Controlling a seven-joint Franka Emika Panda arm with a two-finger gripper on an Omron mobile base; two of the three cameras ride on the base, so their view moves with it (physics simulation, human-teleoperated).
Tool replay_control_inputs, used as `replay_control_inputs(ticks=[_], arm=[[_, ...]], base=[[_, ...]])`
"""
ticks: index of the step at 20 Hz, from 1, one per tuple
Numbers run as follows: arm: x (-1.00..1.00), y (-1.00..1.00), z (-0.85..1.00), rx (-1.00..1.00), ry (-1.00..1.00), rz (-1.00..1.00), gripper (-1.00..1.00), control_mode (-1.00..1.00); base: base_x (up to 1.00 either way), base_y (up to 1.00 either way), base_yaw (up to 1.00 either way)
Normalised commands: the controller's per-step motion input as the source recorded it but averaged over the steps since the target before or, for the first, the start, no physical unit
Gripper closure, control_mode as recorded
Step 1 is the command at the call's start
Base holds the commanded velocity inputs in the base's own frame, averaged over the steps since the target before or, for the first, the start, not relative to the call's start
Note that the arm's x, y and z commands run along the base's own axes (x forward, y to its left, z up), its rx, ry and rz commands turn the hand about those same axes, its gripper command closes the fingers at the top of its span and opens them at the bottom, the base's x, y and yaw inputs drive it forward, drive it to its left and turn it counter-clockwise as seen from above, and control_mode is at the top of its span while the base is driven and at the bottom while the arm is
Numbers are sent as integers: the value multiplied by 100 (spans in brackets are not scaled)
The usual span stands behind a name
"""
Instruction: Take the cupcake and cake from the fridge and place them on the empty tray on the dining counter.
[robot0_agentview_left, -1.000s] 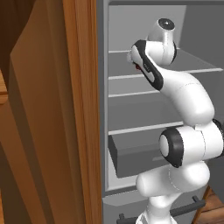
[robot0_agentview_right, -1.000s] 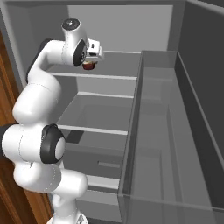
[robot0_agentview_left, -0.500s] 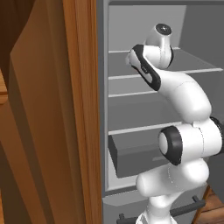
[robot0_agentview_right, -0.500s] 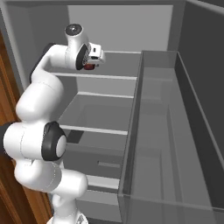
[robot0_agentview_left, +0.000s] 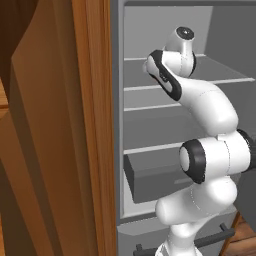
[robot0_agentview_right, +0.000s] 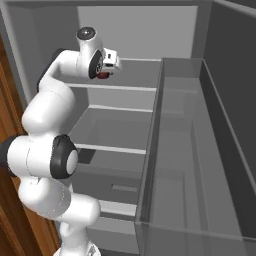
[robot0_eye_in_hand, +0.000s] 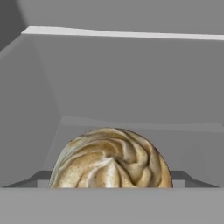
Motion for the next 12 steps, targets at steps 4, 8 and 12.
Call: replay_control_inputs(ticks=[4,8,12], arm=[[2,0,-37,0,-2,0,100,-100],[-96,0,-23,1,-28,0,100,-100],[-100,0,-21,8,-36,0,100,-100]], base=[[0,0,0],[0,0,0],[0,0,0]])
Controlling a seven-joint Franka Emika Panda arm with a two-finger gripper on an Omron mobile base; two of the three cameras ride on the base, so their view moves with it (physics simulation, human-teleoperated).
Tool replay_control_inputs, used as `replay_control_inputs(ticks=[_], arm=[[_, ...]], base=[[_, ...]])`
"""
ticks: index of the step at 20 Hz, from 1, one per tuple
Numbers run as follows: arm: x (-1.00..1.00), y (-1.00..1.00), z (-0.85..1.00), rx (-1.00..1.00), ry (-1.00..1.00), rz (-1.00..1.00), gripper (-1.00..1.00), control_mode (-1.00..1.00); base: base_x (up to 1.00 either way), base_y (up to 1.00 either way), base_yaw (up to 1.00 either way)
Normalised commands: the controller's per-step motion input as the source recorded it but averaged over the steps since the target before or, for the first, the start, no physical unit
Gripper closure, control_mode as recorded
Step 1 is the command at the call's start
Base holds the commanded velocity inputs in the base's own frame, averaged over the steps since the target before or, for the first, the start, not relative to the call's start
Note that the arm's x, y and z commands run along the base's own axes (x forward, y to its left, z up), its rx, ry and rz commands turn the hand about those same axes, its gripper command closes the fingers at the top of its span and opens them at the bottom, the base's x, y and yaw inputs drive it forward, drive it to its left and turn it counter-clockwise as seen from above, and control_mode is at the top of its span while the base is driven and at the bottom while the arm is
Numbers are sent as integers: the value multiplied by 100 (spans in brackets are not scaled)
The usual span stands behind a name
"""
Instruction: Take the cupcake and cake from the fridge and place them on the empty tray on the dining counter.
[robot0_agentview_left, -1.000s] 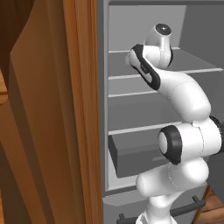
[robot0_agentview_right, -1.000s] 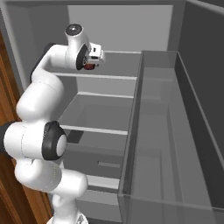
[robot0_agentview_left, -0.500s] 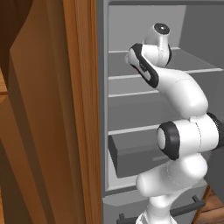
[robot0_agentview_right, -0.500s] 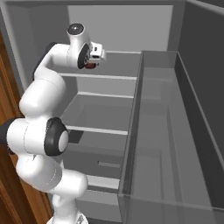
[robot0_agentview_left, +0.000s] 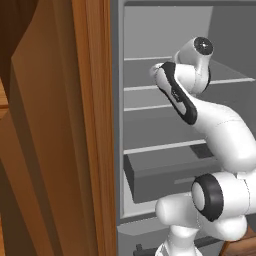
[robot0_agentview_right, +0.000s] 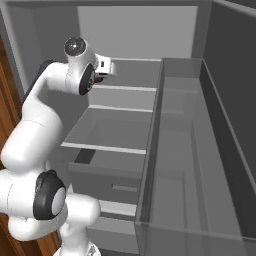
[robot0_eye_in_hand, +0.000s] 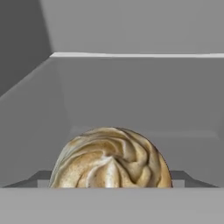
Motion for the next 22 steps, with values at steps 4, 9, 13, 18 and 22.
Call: replay_control_inputs(ticks=[4,9,13,18,22], arm=[[-77,-1,66,10,-28,0,100,-100],[-58,0,100,8,-4,0,100,-100],[-98,-3,56,2,5,0,100,-100],[-100,-2,-12,0,-4,0,100,-100],[-100,0,-19,0,-4,-2,100,-100]], base=[[0,0,0],[0,0,0],[0,0,0],[0,0,0],[0,0,0]])
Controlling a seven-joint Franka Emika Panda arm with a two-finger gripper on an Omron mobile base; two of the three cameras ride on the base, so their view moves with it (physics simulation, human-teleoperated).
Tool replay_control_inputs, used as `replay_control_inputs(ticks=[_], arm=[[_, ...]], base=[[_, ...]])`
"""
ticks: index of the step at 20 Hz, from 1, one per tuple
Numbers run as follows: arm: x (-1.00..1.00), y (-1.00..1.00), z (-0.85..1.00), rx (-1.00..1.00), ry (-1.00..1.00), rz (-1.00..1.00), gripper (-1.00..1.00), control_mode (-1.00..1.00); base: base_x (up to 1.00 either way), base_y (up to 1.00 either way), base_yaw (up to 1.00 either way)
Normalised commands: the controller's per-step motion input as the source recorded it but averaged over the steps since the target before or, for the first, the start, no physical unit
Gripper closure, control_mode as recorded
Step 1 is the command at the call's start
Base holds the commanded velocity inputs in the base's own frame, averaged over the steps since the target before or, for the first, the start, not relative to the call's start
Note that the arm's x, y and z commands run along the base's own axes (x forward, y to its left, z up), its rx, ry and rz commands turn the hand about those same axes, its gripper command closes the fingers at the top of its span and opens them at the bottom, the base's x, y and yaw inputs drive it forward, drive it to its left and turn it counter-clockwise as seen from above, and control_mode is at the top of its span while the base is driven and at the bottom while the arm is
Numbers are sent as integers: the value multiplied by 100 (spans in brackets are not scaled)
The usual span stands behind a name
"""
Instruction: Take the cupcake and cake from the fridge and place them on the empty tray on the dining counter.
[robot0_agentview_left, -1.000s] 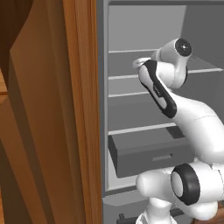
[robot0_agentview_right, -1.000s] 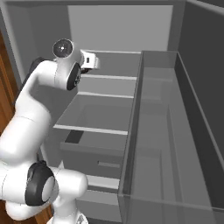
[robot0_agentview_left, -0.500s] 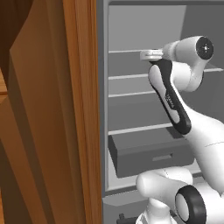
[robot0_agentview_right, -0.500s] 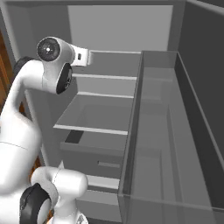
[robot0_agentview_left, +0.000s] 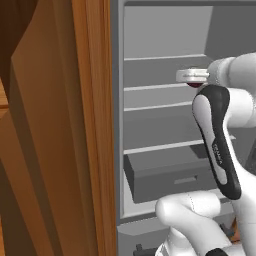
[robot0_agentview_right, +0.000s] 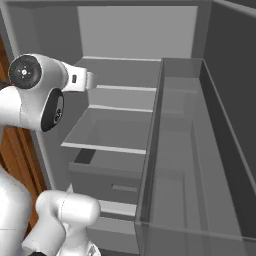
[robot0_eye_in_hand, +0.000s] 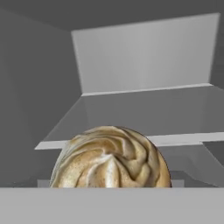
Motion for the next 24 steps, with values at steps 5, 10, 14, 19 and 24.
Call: replay_control_inputs(ticks=[5,10,14,19,24], arm=[[-100,0,-2,0,4,-1,100,-100],[-96,0,0,0,7,-2,100,-100],[-63,0,0,1,5,0,100,100],[0,0,0,0,0,0,100,100],[0,0,0,0,0,0,100,100]], base=[[0,0,0],[0,0,0],[-25,-1,0],[-100,-1,-1],[-100,-14,-3]])
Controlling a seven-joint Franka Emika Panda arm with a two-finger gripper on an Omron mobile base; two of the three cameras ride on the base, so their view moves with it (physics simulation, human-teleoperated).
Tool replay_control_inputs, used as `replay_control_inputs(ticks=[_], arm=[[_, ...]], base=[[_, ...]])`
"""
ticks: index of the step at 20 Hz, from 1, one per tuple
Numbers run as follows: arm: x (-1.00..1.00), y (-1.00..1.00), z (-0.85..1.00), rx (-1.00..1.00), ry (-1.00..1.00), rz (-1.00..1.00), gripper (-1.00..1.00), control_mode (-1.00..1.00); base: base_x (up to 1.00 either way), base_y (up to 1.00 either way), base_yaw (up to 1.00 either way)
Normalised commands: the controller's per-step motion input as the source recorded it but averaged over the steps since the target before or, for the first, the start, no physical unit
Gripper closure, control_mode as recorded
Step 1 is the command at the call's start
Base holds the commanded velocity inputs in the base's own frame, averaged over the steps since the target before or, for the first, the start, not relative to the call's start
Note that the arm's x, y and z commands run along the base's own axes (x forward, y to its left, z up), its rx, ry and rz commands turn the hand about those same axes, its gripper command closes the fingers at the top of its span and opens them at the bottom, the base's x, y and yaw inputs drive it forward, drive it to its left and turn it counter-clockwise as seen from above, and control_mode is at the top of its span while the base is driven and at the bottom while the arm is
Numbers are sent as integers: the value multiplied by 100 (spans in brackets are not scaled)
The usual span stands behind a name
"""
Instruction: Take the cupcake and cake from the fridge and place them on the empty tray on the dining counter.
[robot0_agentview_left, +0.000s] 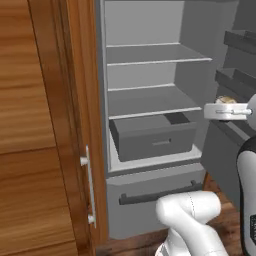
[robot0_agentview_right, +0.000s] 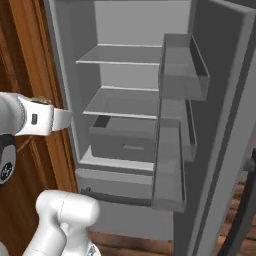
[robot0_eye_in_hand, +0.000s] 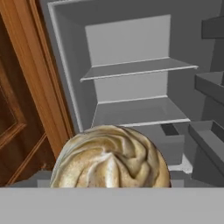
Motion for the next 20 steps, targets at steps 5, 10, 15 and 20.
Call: replay_control_inputs(ticks=[5,10,15,20], arm=[[0,0,0,0,0,0,100,100],[0,0,0,0,0,0,100,100],[0,0,0,0,0,0,100,100],[0,0,0,0,0,0,100,100]], base=[[-100,-29,-9],[-91,-38,-36],[-2,0,-98],[0,0,-100]])
